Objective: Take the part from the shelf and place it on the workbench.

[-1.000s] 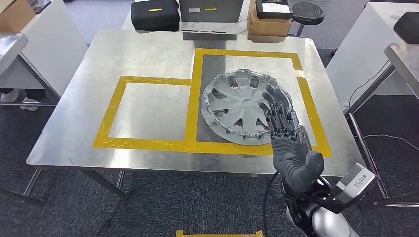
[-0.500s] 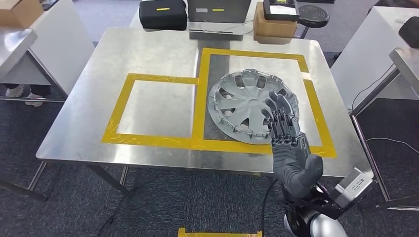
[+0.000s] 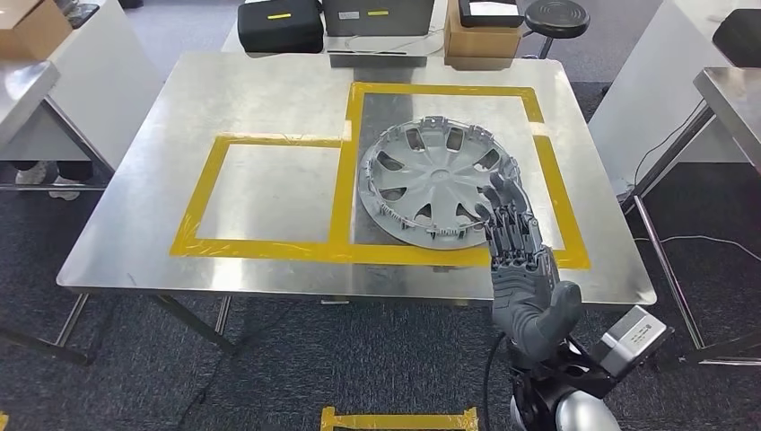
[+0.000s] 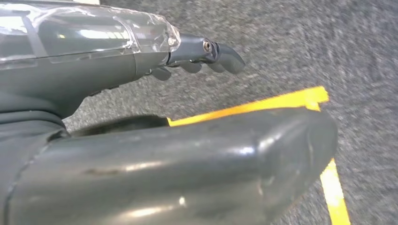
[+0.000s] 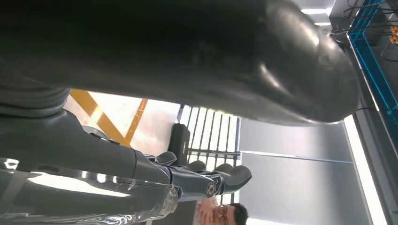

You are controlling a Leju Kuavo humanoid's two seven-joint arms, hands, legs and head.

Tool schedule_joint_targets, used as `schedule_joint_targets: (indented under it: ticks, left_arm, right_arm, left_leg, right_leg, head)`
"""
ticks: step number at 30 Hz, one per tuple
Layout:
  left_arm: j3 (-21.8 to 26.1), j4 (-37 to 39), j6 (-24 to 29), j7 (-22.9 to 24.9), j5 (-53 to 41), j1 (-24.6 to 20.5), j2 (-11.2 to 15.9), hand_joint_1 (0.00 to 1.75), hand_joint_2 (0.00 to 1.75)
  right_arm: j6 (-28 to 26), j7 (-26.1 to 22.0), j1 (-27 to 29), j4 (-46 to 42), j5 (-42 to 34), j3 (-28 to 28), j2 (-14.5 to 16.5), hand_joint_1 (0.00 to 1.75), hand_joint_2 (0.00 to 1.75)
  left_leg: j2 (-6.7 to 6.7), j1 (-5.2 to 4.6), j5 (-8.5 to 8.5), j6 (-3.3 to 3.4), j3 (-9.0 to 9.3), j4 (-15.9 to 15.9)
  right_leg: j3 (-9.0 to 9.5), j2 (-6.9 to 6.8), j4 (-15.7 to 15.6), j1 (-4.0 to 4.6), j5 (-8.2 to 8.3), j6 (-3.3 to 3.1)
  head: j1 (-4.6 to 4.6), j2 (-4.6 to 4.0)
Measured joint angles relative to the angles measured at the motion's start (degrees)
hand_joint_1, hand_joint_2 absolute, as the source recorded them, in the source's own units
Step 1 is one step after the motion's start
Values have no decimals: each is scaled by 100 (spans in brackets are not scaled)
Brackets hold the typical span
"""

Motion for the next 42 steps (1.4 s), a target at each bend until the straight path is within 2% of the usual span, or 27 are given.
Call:
schedule_joint_targets:
  ticks: [1, 2, 4, 5, 7, 10, 12, 14, 15, 16, 18, 19, 21, 22, 24, 26, 28, 30, 31, 32, 34, 35, 37, 38, 40, 41, 42]
  left_arm:
    - [0, 1, 1, -1, 5, 0, 24, 0, 0]
    - [0, 1, 5, -1, 16, 0, 45, 0, 0]
    - [1, 1, 27, -13, 75, -3, 72, 0, 0]
    - [2, 1, 47, -31, 116, -4, 80, 0, 0]
    - [5, -1, 82, -85, 177, -4, 93, 0, 0]
    - [8, -1, 98, -158, 193, -6, 104, 0, 0]
    - [9, -1, 98, -202, 184, -13, 103, 0, 0]
    - [9, -2, 98, -264, 163, -14, 97, 0, 0]
    - [9, -3, 99, -291, 151, -12, 91, 0, 0]
    - [9, -3, 101, -309, 138, -11, 83, 0, 0]
    - [9, -3, 102, -309, 110, -9, 64, 0, 0]
    - [9, -4, 99, -292, 96, -10, 51, 0, 0]
    - [9, -10, 94, -243, 78, -12, 25, 0, 0]
    - [9, -13, 93, -216, 70, -13, 15, 0, 0]
    - [8, -14, 90, -166, 60, -8, 15, 0, 0]
    - [6, -11, 86, -131, 53, -4, 32, 0, 0]
    - [5, -10, 85, -115, 46, -5, 54, 0, 0]
    - [4, -10, 86, -113, 27, -5, 79, 0, 0]
    - [4, -9, 86, -118, 14, -5, 91, 0, 0]
    - [4, -9, 87, -126, 1, -5, 103, 0, 0]
    - [4, -9, 91, -144, -21, -9, 130, 0, 0]
    - [4, -10, 93, -149, -34, -16, 142, 0, 0]
    - [4, -12, 96, -137, -74, -36, 171, 0, 0]
    - [4, -13, 95, -122, -96, -42, 183, 0, 0]
    - [4, -13, 87, -71, -125, -41, 205, 0, 0]
    - [4, -13, 83, -46, -133, -40, 216, 0, 0]
    - [4, -13, 72, -21, -146, -41, 228, 0, 0]
  right_arm:
    - [-5, -5, 20, 8, -2, 1, 8, 0, 0]
    - [-9, -11, 32, 14, -3, 1, 17, 0, 0]
    - [-15, -30, 47, 17, -7, 0, 32, 0, 0]
    - [-19, -42, 57, 16, -12, -1, 36, 0, 0]
    - [-31, -62, 73, 14, -20, -3, 43, 0, 0]
    - [-51, -69, 99, 15, -44, -8, 50, 0, 0]
    - [-63, -69, 111, 16, -63, -21, 50, 0, 0]
    - [-80, -71, 121, 23, -101, -34, 52, 0, 0]
    - [-91, -78, 136, 30, -131, -38, 53, 0, 0]
    - [-105, -93, 158, 41, -164, -39, 54, 0, 0]
    - [-135, -146, 198, 65, -221, -41, 56, 0, 0]
    - [-152, -181, 206, 73, -239, -43, 57, 0, 0]
    - [-187, -249, 209, 76, -257, -47, 61, 0, 0]
    - [-208, -281, 218, 76, -268, -49, 63, 0, 0]
    - [-249, -328, 254, 80, -296, -50, 66, 0, 0]
    - [-280, -365, 286, 92, -324, -48, 69, 0, 0]
    - [-295, -406, 313, 113, -351, -45, 73, 0, 0]
    - [-299, -448, 356, 139, -389, -44, 74, 0, 0]
    - [-301, -472, 377, 156, -406, -43, 74, 0, 0]
    - [-304, -495, 395, 174, -422, -42, 75, 0, 0]
    - [-310, -540, 418, 211, -443, -39, 79, 0, 0]
    - [-316, -559, 428, 230, -453, -38, 82, 0, 0]
    - [-357, -598, 458, 266, -488, -34, 87, 0, 0]
    - [-391, -616, 478, 287, -516, -30, 90, 0, 0]
    - [-465, -671, 526, 353, -602, -19, 98, 0, 0]
    - [-490, -707, 555, 395, -658, -15, 103, 0, 0]
    - [-510, -760, 582, 454, -729, -14, 105, 0, 0]
  left_leg:
    - [4, 20, 9, -27, 9, 82]
    - [10, 42, 128, -51, 123, -51]
    - [18, 79, 431, -97, 576, -764]
    - [7, 83, 535, -86, 763, -1081]
    - [-18, 70, 571, -28, 874, -1352]
    - [-17, 57, 693, 137, 756, -1344]
    - [-5, 59, 815, 243, 641, -1357]
    - [-1, 31, 938, 293, 490, -1350]
    - [-1, 9, 1001, 305, 406, -1346]
    - [-2, -17, 1065, 314, 323, -1343]
    - [-5, -72, 1182, 325, 170, -1341]
    - [-7, -90, 1236, 326, 112, -1341]
    - [-6, -123, 1335, 301, 34, -1339]
    - [-1, -121, 1387, 276, 14, -1344]
    - [2, -110, 1493, 210, -3, -1368]
    - [-2, -105, 1357, 144, -76, -1288]
    - [-2, -80, 819, 78, -235, -838]
    - [2, -36, 333, 16, -370, -123]
    - [3, -18, 296, -10, -373, 140]
    - [6, -1, 394, -33, -309, 257]
    - [10, 32, 733, -71, 120, -87]
    - [7, 46, 773, -85, 452, -489]
    - [-11, 53, 608, -44, 986, -1238]
    - [-22, 42, 516, 0, 1096, -1426]
    - [-21, 28, 542, 122, 1054, -1481]
    - [-14, 26, 603, 176, 1002, -1481]
    - [-7, 29, 675, 229, 933, -1489]
  right_leg:
    - [-58, -6, 28, -6, 24, 11]
    - [-118, -8, 63, -17, 45, 27]
    - [-231, -5, 149, -42, 81, 74]
    - [-275, -1, 184, -46, 103, 107]
    - [-324, 11, 216, -41, 165, 187]
    - [-369, 33, 218, -62, 195, 298]
    - [-478, 46, 542, -75, -203, 342]
    - [-633, 50, 1256, -74, -794, 357]
    - [-671, 51, 1588, -71, -958, 352]
    - [-643, 51, 1778, -64, -992, 333]
    - [-330, 53, 1559, -25, -760, 244]
    - [-52, 58, 1183, 16, -622, 173]
    - [497, 61, 335, 102, -541, 39]
    - [657, 63, 60, 138, -553, 2]
    - [707, 60, -125, 165, -515, -9]
    - [627, 29, -182, 146, -369, -41]
    - [475, 1, -212, 112, -211, -75]
    - [278, -8, -193, 104, -77, -79]
    - [176, -15, -174, 99, -12, -66]
    - [70, -20, -146, 91, 48, -50]
    - [-141, -22, -51, 66, 146, -1]
    - [-230, -19, 14, 63, 179, 27]
    - [-338, -17, 127, 69, 236, 90]
    - [-361, -17, 150, 71, 275, 119]
    - [-390, -6, 161, 53, 338, 186]
    - [-416, 7, 207, 40, 257, 220]
    - [-456, 19, 343, 29, 64, 256]
  head:
    - [-3, 0]
    - [-7, 0]
    - [-21, 0]
    - [-35, 0]
    - [-55, 0]
    - [-44, 0]
    - [1, 0]
    - [69, 0]
    - [96, 0]
    - [119, 0]
    - [150, 0]
    - [157, 0]
    - [149, 0]
    - [138, 0]
    - [137, 0]
    - [138, 0]
    - [76, 0]
    - [17, 0]
    - [6, 0]
    - [-1, 0]
    - [-19, 0]
    - [-37, 0]
    - [-73, 0]
    - [-78, 0]
    - [-77, 0]
    - [-76, 0]
    - [-67, 0]
